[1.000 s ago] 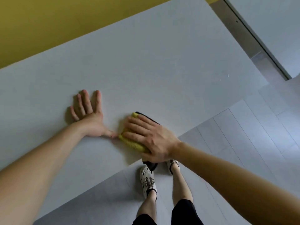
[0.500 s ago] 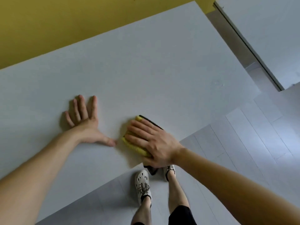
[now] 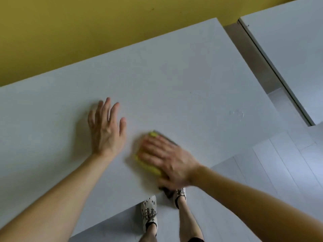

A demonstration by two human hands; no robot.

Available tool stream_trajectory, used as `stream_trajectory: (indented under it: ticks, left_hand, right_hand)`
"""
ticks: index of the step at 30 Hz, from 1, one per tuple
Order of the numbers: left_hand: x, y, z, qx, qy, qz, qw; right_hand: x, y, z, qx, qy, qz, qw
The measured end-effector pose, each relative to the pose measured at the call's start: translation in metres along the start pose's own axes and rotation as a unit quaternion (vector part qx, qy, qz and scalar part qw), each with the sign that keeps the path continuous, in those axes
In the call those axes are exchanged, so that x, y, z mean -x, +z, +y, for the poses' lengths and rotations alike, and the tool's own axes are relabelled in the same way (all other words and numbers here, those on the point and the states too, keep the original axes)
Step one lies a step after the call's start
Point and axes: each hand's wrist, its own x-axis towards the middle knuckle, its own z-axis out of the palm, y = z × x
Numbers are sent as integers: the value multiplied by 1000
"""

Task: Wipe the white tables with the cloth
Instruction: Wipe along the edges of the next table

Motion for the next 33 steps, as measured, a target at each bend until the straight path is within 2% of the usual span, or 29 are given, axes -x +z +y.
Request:
stream_trajectory:
  ticks: [2,3,4,5,6,8,9,10,11,13,15,17,18,19,20,22,24,25,26,27,28,29,30,32,33]
  left_hand:
    - [-35,15,10,-4,1,-1,1000]
    - [-48,24,13,-10,-11,1,1000]
    - [-57,32,14,-19,-23,7,1000]
    - [-60,38,13,-30,-28,16,999]
    - [-61,42,11,-43,-25,22,999]
    - [-57,45,8,-58,-15,24,998]
    - [-56,43,8,-62,-11,26,998]
    - [-55,40,9,-62,-11,33,997]
    - [-56,40,10,-58,-10,38,998]
    - [-57,39,12,-50,-14,36,998]
    - [-56,37,15,-52,-18,38,998]
    - [-54,35,15,-52,-19,31,998]
    - [-55,35,14,-50,-18,28,998]
    - [-56,35,14,-48,-18,26,998]
    - [-58,35,14,-48,-20,25,998]
    - [-59,33,12,-49,-24,21,998]
    - [-59,32,12,-48,-21,19,998]
    - [-61,32,12,-49,-21,14,998]
    - [-61,31,12,-48,-24,10,999]
    - [-61,31,12,-44,-29,10,999]
    - [-60,30,12,-43,-33,14,998]
    - [-59,30,13,-44,-30,16,998]
    - [-58,30,13,-46,-22,16,999]
    - [-58,29,13,-46,-11,14,999]
    - [-59,29,12,-45,-13,18,999]
  right_hand:
    - [3,-13,34,11,-145,-81,986]
    - [-4,-24,69,31,-167,-84,982]
    - [-14,-38,110,59,-145,-64,986]
    - [-27,-55,156,81,-78,-26,993]
    - [-40,-73,200,93,25,13,995]
    - [-65,-105,260,87,251,82,960]
    - [-77,-109,269,79,322,104,938]
    - [-85,-105,265,71,355,122,924]
    - [-91,-97,248,73,352,134,924]
    - [-86,-71,186,60,238,121,962]
    - [-69,-44,120,21,26,25,999]
    - [-59,-41,104,13,-184,-115,976]
    - [-63,-48,124,4,-243,-147,959]
    - [-76,-60,154,16,-246,-135,960]
    - [-94,-73,189,41,-195,-101,975]
    - [-129,-106,267,89,8,-16,996]
    - [-154,-129,310,84,221,71,969]
    - [-161,-126,306,83,290,105,948]
    - [-165,-114,285,83,309,127,939]
    - [-163,-100,252,82,275,131,949]
    - [-155,-84,213,68,192,111,973]
    - [-141,-71,179,47,80,69,993]
    - [-128,-62,155,30,-25,11,999]
    - [-119,-65,164,2,-175,-69,982]
    - [-125,-72,189,0,-200,-68,977]
